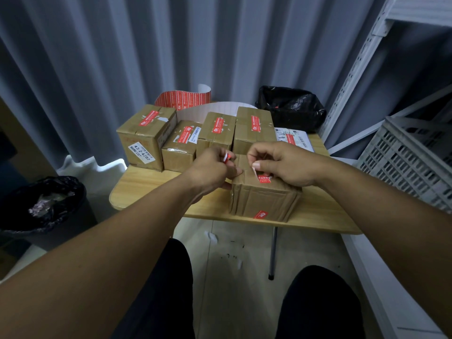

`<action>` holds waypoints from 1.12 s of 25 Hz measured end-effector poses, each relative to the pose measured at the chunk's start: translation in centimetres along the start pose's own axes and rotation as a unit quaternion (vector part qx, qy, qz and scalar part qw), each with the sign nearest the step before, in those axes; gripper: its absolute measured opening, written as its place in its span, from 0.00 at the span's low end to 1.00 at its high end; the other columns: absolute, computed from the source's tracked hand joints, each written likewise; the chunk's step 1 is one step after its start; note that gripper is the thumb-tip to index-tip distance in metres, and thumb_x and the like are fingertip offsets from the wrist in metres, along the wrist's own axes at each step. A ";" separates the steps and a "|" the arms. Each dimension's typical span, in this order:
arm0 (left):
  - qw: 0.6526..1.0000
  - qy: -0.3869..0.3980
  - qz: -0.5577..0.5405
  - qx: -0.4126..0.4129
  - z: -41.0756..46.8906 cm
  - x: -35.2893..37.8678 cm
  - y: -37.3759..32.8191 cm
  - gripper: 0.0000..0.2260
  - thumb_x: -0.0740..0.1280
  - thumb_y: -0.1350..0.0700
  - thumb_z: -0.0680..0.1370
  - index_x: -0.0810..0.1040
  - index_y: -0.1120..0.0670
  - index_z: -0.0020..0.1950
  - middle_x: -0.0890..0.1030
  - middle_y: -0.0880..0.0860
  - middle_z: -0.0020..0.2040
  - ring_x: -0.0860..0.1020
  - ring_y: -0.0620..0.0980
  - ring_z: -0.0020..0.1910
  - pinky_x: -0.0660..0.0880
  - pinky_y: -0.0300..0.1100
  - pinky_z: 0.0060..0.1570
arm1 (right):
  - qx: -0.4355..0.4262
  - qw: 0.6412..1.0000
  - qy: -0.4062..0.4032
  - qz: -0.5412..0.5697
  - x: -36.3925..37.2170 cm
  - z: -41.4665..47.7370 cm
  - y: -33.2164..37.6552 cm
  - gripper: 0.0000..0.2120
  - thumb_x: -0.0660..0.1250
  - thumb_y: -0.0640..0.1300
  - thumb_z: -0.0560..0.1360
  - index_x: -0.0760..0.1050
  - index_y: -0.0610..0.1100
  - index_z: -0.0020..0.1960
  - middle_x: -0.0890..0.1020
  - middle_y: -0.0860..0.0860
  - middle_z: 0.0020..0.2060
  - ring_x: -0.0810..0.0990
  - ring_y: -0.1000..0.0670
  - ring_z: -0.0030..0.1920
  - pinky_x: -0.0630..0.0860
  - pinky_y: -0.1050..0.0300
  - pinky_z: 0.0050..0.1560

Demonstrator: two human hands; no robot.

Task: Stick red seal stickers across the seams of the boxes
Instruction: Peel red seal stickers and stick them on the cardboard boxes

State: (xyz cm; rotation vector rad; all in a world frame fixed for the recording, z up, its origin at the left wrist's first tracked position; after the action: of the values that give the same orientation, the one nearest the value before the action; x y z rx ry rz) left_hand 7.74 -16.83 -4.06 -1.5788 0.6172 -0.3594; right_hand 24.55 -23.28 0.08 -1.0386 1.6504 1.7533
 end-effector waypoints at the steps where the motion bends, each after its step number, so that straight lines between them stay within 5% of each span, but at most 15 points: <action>1: 1.000 -0.001 0.002 0.001 0.0 0.0 0.0 0.11 0.69 0.68 0.78 0.72 0.55 0.54 0.74 0.52 0.42 0.79 0.51 0.43 0.82 0.59 0.51 | 0.004 1.000 -0.006 0.009 0.0 0.0 -0.1 0.06 0.65 0.38 0.81 0.76 0.48 0.48 0.77 0.57 0.38 0.73 0.61 0.38 0.71 0.65 0.43; 8: 1.000 0.005 0.010 -0.002 0.1 -0.2 0.1 0.12 0.69 0.67 0.78 0.73 0.58 0.58 0.75 0.54 0.44 0.80 0.54 0.47 0.82 0.60 0.52 | 0.044 0.987 -0.096 0.121 0.0 -1.6 -0.1 0.08 0.74 0.35 0.73 0.79 0.44 0.49 0.80 0.49 0.38 0.76 0.58 0.35 0.75 0.60 0.40; 12: 1.000 0.002 0.010 0.001 0.2 0.0 0.2 0.11 0.70 0.67 0.78 0.73 0.56 0.55 0.76 0.53 0.43 0.80 0.53 0.46 0.82 0.59 0.50 | 0.112 0.987 -0.109 -0.044 1.4 -2.0 0.8 0.24 0.77 0.64 0.60 0.76 0.47 0.41 0.79 0.54 0.38 0.74 0.55 0.37 0.75 0.52 0.40; 20: 1.000 0.006 0.024 -0.011 -0.5 0.2 -0.4 0.14 0.69 0.66 0.78 0.72 0.58 0.62 0.76 0.54 0.48 0.80 0.54 0.50 0.83 0.49 0.46 | 0.197 0.976 -0.078 -0.042 0.8 -1.7 1.7 0.13 0.76 0.47 0.73 0.78 0.38 0.41 0.78 0.47 0.36 0.76 0.50 0.40 0.72 0.54 0.43; 28: 1.000 -0.003 0.027 -0.016 -0.6 0.4 -0.6 0.12 0.69 0.66 0.78 0.72 0.59 0.59 0.76 0.57 0.48 0.80 0.59 0.55 0.82 0.57 0.53 | 0.242 0.962 -0.127 -0.026 0.2 -1.7 1.8 0.12 0.76 0.42 0.68 0.78 0.33 0.38 0.76 0.43 0.31 0.73 0.47 0.33 0.70 0.53 0.36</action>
State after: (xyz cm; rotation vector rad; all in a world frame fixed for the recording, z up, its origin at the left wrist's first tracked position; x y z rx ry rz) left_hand 7.85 -17.57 -3.41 -1.5900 0.6624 -0.3063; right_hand 23.26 -25.19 1.01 -0.5982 1.7407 1.2847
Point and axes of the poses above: each hand's wrist, its own z-axis towards the middle knuckle, its own x-axis out of the palm, y = z × x, the point moved 2 cm from there along z, towards the middle knuckle
